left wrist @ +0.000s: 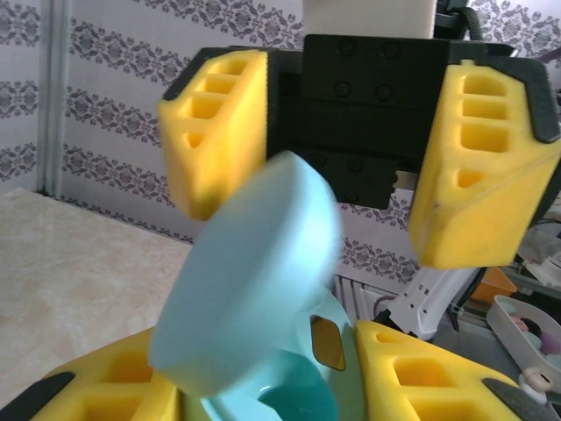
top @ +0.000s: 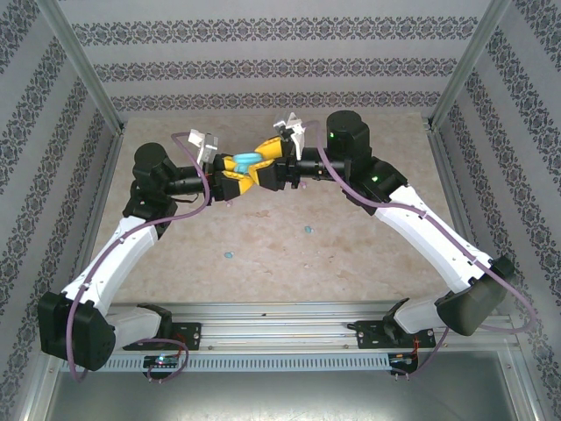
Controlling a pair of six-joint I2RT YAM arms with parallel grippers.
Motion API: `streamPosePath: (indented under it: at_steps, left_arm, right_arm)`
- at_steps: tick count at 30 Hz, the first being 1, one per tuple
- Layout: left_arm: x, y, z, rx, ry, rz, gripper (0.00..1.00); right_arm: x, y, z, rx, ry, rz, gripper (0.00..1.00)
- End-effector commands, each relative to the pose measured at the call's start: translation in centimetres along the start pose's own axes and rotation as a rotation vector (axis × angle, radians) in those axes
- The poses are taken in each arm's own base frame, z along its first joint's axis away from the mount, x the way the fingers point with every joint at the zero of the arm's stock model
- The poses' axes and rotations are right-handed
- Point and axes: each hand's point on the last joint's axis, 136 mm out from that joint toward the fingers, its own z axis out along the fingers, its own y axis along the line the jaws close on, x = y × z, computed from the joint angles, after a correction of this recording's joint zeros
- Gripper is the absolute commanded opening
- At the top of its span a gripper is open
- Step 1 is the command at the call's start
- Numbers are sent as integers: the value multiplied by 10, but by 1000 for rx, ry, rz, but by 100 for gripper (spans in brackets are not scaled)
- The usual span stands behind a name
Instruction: Insert wireless bluetooth earbuds into charging case
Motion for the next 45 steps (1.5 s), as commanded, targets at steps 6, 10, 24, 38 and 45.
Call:
streamPosePath:
  at_steps: [6, 10, 24, 38, 45]
  left_arm:
    - [7, 8, -19, -150, 51, 53, 17]
    - [15, 16, -25, -224, 67, 61, 17]
    - [47, 20, -39, -340, 124, 14, 17]
    - [58, -1, -63, -445, 187, 88, 18]
    - [49, -17, -68, -455, 144, 104, 18]
  right_arm:
    - [8, -43, -23, 225, 1, 253, 59]
    - [58, -87, -40, 434, 32, 422, 57]
    - [219, -109, 1, 606, 408, 822, 53]
    - [293, -46, 84, 400, 781, 932, 38]
    - [303, -27, 111, 292, 958, 706, 36]
